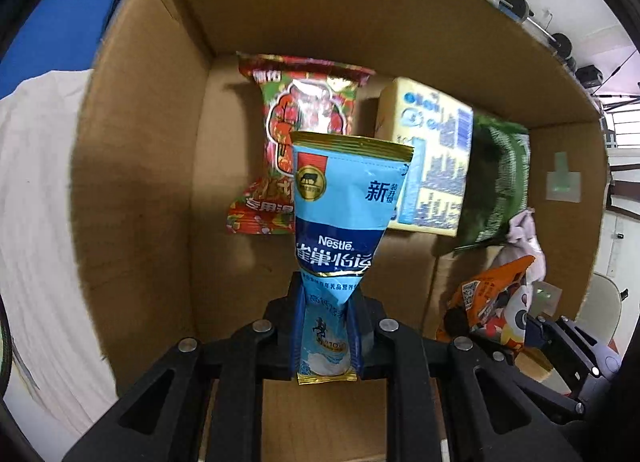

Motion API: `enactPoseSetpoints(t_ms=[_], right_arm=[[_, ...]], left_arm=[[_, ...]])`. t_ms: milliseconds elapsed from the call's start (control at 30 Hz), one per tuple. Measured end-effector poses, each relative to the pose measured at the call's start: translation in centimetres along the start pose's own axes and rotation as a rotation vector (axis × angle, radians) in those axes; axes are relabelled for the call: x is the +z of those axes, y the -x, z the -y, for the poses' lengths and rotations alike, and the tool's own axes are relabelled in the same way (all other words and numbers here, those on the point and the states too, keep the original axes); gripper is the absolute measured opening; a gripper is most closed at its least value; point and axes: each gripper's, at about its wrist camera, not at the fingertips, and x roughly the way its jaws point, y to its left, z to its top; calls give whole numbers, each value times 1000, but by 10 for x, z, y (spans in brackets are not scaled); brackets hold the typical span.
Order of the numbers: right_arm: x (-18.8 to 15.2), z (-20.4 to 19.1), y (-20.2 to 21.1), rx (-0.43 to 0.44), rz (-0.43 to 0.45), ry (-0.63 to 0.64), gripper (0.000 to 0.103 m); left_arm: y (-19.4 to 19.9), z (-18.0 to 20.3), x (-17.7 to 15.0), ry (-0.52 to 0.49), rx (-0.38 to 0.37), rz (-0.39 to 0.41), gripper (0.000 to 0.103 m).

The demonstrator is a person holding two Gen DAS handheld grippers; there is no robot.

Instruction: Organize soft objects

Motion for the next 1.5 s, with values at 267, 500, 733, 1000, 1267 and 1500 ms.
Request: enactPoseSetpoints(t_ms=[267,500,733,1000,1267,1500], right_arm=[[3,-2,-16,-21,-27,11,64],[-1,-5,-8,-65,-2,30,81],[-7,4,5,-122,41,17,93],[-19,15,17,-168,103,-13,103],[-45,20,42,-161,150,-35,103],[-87,27,110,-143,273,-39,103]], left_arm=[[-2,0,0,-12,45,1,28],[7,0,-9,-16,60,27,38],[23,-1,-35,-8,76,106,61],[47,0,-53,-7,101,204,90],[80,8,-84,-21,127,281,94],[128,13,-133,-46,143,376,94]])
